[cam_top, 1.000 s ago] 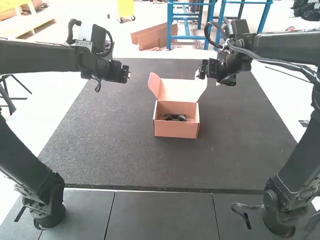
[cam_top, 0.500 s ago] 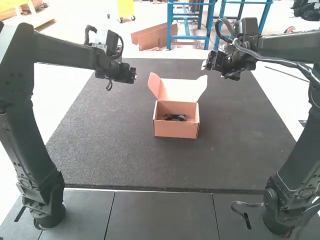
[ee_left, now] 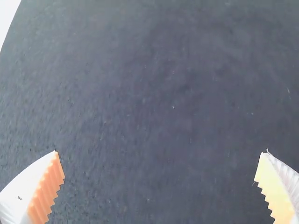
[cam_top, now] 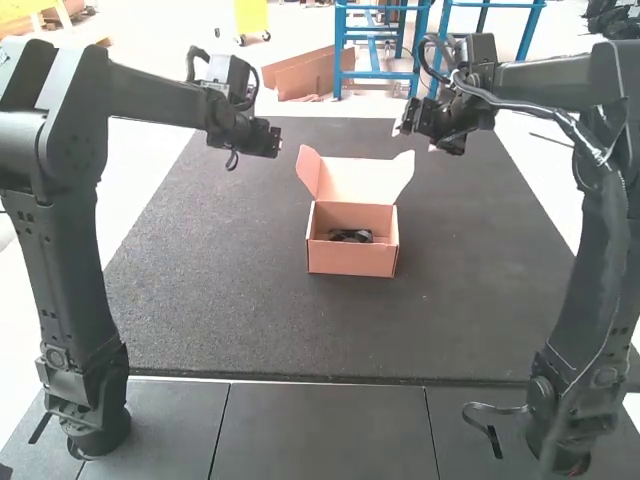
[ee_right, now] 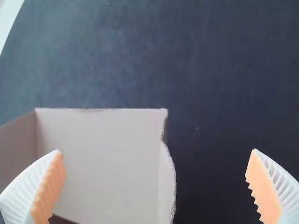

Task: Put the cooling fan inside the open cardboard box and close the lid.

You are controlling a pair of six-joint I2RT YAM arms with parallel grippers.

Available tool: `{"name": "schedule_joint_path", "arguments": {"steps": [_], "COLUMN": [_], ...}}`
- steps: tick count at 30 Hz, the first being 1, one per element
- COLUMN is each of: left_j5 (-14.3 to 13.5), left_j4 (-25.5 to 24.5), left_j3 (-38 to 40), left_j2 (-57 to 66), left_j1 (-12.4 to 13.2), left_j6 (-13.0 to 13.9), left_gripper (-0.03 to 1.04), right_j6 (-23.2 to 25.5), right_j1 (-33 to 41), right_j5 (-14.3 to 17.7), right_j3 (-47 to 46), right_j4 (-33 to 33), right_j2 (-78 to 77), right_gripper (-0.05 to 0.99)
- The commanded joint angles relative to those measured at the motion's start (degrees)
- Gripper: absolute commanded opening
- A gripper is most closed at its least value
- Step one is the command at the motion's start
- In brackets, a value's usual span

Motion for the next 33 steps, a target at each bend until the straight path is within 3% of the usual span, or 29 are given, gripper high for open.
{"name": "schedule_joint_path", "arguments": {"steps": [1,9,19,26,30,33], "left_j5": [-0.61,0.09,2.91,2.91,2.91,2.91], "left_j4": [0.11,0.03,0.03,-0.06,-0.68,-0.94], "left_j3": [2.42,3.12,4.09,4.53,5.05,5.05], "left_j2": [0.66,2.15,2.42,2.42,2.42,2.42], "left_j1": [-0.50,-0.77,-3.49,-4.37,-4.37,-4.37], "left_j6": [-0.53,-0.62,-0.88,-0.97,-0.97,-0.97], "left_gripper": [0.97,0.97,0.97,0.97,0.97,0.97], "right_j6": [0.96,2.46,3.69,3.78,3.78,3.78], "right_j1": [-0.21,-0.21,-0.47,-0.47,-0.47,-0.47], "right_j5": [-2.21,-5.47,-5.90,-5.90,-5.82,-5.90], "right_j3": [3.31,6.38,7.17,7.17,6.91,6.73], "right_j4": [-1.14,-4.65,-5.44,-5.71,-5.62,-5.62], "right_j2": [0.95,3.58,4.20,4.20,4.20,4.20], "right_gripper": [0.88,0.88,0.87,0.86,0.83,0.76]}}
